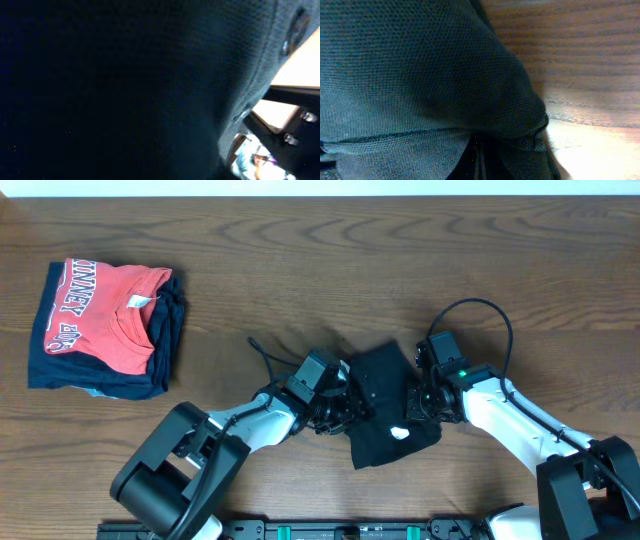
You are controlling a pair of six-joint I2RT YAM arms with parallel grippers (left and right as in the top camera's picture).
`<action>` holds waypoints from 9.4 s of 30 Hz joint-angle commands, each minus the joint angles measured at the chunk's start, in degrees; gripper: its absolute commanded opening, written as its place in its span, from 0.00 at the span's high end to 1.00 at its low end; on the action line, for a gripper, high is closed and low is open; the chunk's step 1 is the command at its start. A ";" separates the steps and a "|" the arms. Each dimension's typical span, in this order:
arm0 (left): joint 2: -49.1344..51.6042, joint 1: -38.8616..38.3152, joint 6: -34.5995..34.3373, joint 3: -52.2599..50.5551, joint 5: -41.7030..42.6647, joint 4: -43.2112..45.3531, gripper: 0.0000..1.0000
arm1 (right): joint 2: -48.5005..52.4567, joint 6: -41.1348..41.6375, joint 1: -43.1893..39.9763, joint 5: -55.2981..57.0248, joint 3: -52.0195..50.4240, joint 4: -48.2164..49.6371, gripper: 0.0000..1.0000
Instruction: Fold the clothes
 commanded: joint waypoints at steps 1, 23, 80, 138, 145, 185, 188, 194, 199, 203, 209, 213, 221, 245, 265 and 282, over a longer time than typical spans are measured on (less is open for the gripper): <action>2.71 -0.42 5.99 -1.90 -5.14 -1.14 0.81 | 2.08 0.98 0.11 -0.57 -0.98 0.31 0.99; -28.85 37.11 23.28 7.67 9.94 -16.83 0.94 | -29.83 -1.44 0.07 -5.05 9.62 -16.79 0.92; -19.04 81.59 25.73 16.02 21.16 -7.34 0.02 | -29.51 1.44 0.07 -5.27 9.62 -16.68 0.92; -10.43 77.00 43.69 22.97 10.29 -16.33 0.50 | -29.66 1.40 0.11 -4.87 10.03 -12.48 0.97; -28.11 64.43 54.60 23.06 1.09 -32.02 0.41 | -31.08 -2.40 0.92 3.32 14.80 -12.68 0.97; -67.23 25.88 59.87 23.12 -36.46 -73.64 0.02 | -46.03 -11.47 8.63 13.84 23.96 -20.26 0.01; -67.23 25.88 59.87 23.12 -36.46 -73.64 0.02 | -46.03 -11.47 8.63 13.81 23.96 -21.62 0.01; -67.23 25.88 59.87 23.12 -36.46 -73.64 0.02 | -46.03 -12.37 8.63 16.00 23.91 -27.15 0.01; -67.23 25.88 59.87 23.12 -36.46 -73.64 0.02 | -48.52 -14.91 5.33 23.63 19.78 -20.09 0.01; -67.23 25.88 59.87 23.12 -36.46 -73.64 0.02 | -56.13 -21.07 -1.36 17.86 9.57 -7.76 0.01; -67.23 25.88 59.87 23.12 -36.44 -73.64 0.02 | -70.62 -22.45 -6.78 12.35 -7.23 2.60 0.01; -67.23 25.88 59.87 23.12 -36.46 -73.64 0.02 | -79.56 -22.43 -8.76 12.31 -14.99 5.53 0.01; -67.23 25.88 59.87 23.12 -36.46 -73.64 0.02 | -88.41 -22.40 -12.07 12.31 -25.70 11.69 0.01; -67.23 25.88 59.87 23.12 -36.46 -73.64 0.02 | -88.46 -22.40 -12.02 12.33 -41.88 29.77 0.01; -67.25 25.88 60.17 23.12 -36.92 -73.57 0.02 | -88.43 -22.40 -12.02 12.33 -41.88 29.75 0.01; -85.66 29.77 56.98 -3.34 -38.53 -43.04 0.02 | -88.46 -22.40 -12.02 12.33 -41.88 29.77 0.01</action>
